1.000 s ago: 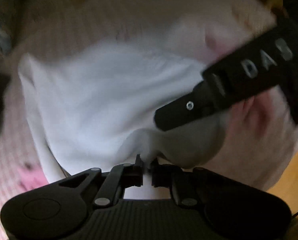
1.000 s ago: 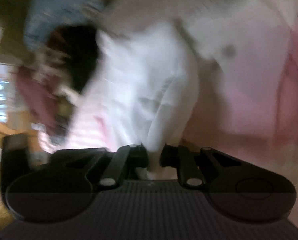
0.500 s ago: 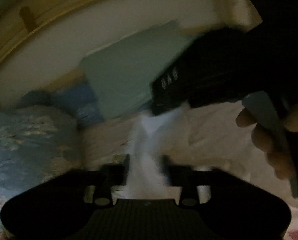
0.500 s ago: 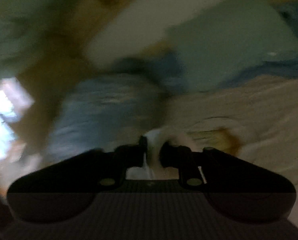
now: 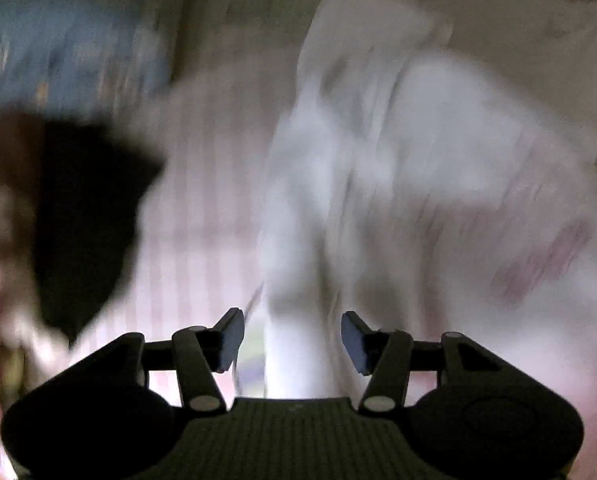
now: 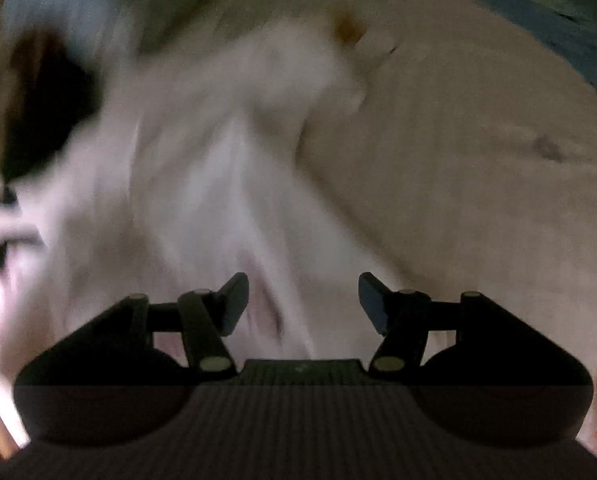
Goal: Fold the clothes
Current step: 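Lay the sweatshirt flat on the sheet and open both grippers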
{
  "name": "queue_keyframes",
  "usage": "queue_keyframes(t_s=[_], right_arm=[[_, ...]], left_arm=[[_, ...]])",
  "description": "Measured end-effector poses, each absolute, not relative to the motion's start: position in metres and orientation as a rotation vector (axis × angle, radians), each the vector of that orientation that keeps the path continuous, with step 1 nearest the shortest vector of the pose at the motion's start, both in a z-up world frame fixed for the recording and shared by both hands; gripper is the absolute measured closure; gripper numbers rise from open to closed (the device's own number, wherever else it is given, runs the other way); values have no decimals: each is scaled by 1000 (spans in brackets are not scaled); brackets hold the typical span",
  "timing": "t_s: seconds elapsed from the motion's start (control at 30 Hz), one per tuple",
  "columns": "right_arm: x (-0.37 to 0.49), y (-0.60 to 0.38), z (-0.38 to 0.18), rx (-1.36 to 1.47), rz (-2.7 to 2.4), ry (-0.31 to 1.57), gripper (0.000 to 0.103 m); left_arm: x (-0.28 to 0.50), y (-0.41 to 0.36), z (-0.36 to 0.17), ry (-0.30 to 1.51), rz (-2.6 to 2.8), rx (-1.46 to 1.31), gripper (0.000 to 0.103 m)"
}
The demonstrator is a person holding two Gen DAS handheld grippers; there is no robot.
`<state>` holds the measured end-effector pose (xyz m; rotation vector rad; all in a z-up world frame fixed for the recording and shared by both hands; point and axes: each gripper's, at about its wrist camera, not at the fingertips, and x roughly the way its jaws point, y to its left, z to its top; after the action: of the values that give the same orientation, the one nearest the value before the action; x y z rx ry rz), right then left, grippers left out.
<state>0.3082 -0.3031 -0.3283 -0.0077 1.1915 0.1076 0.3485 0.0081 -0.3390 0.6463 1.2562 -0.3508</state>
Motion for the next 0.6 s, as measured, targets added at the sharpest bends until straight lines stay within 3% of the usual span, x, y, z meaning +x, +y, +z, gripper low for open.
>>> queue_keyframes(t_s=[0.2, 0.33, 0.4, 0.43, 0.47, 0.5, 0.6], right_arm=[[347, -287, -357, -171, 135, 1135, 36], [371, -288, -390, -149, 100, 1221, 35], [374, -290, -406, -82, 63, 1259, 36], [374, -291, -411, -34, 46, 1271, 51], [373, -293, -411, 3, 24, 1266, 67], [369, -295, -408, 16, -4, 1250, 90], [351, -310, -376, 43, -103, 1150, 93]], left_arm=[[373, 21, -341, 1319, -268, 532, 43], [412, -50, -357, 1370, -282, 451, 41], [412, -62, -365, 1383, -322, 442, 46], [412, -69, -369, 1383, -337, 447, 67], [414, -75, -374, 1386, -342, 462, 96], [415, -82, -379, 1384, -342, 472, 97], [414, -90, -375, 1328, -294, 476, 98]])
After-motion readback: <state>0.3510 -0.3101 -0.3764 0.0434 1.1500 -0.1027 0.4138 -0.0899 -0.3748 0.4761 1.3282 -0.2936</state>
